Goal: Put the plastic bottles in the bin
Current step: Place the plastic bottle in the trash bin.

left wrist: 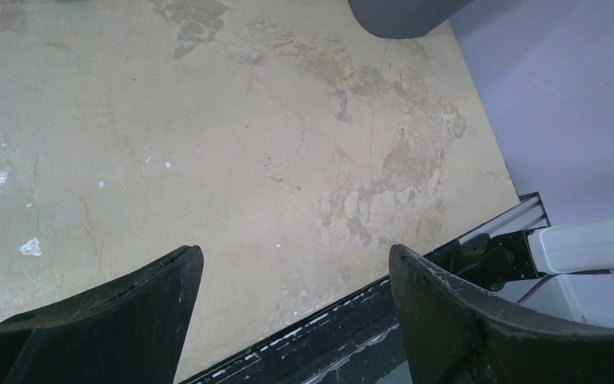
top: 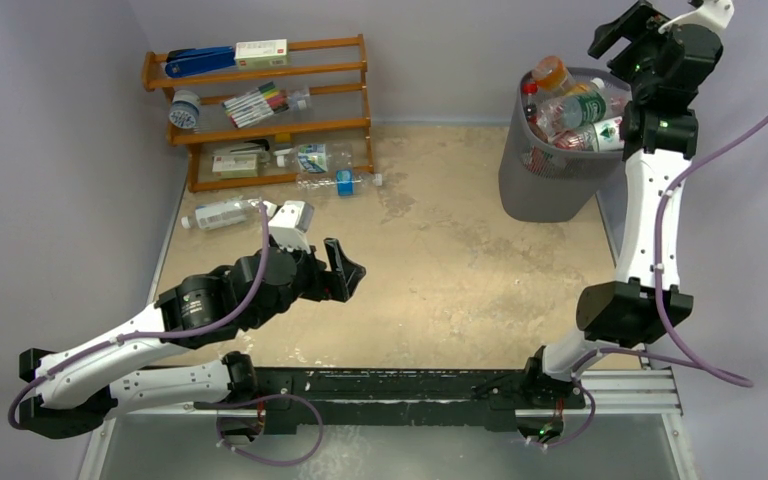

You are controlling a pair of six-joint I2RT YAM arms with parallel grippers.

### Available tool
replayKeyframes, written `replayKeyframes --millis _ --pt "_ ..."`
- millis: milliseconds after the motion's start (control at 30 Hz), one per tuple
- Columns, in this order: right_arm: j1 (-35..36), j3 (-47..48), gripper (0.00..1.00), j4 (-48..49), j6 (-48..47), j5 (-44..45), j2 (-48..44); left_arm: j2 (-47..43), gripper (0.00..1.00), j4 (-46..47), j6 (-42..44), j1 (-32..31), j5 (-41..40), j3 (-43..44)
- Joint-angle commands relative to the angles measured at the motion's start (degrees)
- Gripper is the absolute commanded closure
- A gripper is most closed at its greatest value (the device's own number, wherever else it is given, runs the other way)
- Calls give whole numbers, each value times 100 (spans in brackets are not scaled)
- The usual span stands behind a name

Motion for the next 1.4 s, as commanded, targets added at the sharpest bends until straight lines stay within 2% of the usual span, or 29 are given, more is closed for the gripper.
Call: replayKeyframes --millis 0,233,500,700,800,867,1000,1367 --pt "-114 -40 9 37 -129 -205 -270 -34 14 282 13 -10 52 133" --pt "-280 -188 9 -104 -89 -747 -332 -67 14 252 -2 -10 3 107" --pt "-281 -193 9 -541 -78 -2184 -410 149 14 213 -10 -10 -159 123" --pt "-265 -669 9 -659 -72 -3187 -999 670 11 80 -7 6 -462 388" --pt "-182 -949 5 -725 -57 -3588 -1375 1080 10 -5 55 118 -541 626" --pt "-95 -1176 4 -752 -49 -3784 -1634 1312 9 -2 110 396 -363 729" --pt "165 -1633 3 -943 -101 -3874 -2105 1667 9 258 309 1452 610 684" --pt "829 -2343 5 -1593 -204 -3817 -3102 3032 10 833 715 3156 1449 1214"
